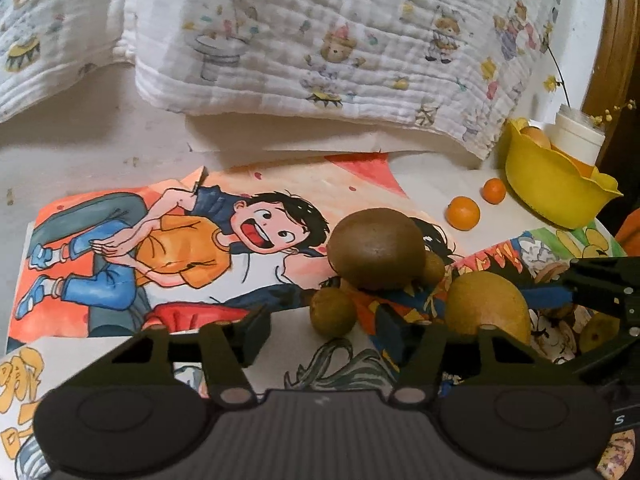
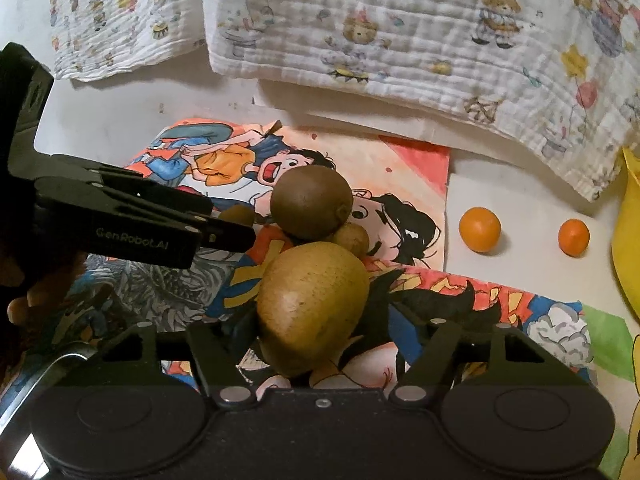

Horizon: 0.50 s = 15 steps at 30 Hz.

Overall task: Organize fruits
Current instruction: 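Grasp the large brown oval fruit with the right tool while the left tool reaches a small brown fruit, then carry the brown oval fruit with the right tool while the left tool grasps and carries the small brown fruit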

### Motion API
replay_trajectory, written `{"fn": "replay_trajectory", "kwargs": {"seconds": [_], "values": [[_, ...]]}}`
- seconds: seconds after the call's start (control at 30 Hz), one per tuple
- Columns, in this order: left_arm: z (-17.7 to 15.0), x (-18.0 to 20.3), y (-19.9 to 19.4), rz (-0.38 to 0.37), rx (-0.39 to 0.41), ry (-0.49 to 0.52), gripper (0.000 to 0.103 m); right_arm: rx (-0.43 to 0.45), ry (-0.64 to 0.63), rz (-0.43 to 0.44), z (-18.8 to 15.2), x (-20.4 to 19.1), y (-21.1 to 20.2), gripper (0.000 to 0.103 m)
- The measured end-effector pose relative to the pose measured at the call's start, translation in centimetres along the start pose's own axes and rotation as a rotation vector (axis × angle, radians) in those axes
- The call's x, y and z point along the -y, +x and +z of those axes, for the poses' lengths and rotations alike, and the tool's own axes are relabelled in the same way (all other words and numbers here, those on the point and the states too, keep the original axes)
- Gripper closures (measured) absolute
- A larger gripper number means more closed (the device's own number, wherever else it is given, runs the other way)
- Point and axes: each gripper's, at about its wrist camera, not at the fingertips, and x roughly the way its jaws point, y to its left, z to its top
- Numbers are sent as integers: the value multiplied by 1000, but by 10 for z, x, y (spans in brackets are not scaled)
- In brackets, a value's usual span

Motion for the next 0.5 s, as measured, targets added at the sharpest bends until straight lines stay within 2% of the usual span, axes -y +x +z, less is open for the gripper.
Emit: {"fn": "replay_trajectory", "kwargs": {"seconds": [0.13,0.33,0.5], "values": [[-2,0,3,2,12,-3,51,2,5,3,0,0,3,34],[-3,-1,4,-21,22,-17,75,1,8,33,2,1,7,45],[-3,0,0,-7,17,-26,75,18,7,40,0,1,7,46]]}}
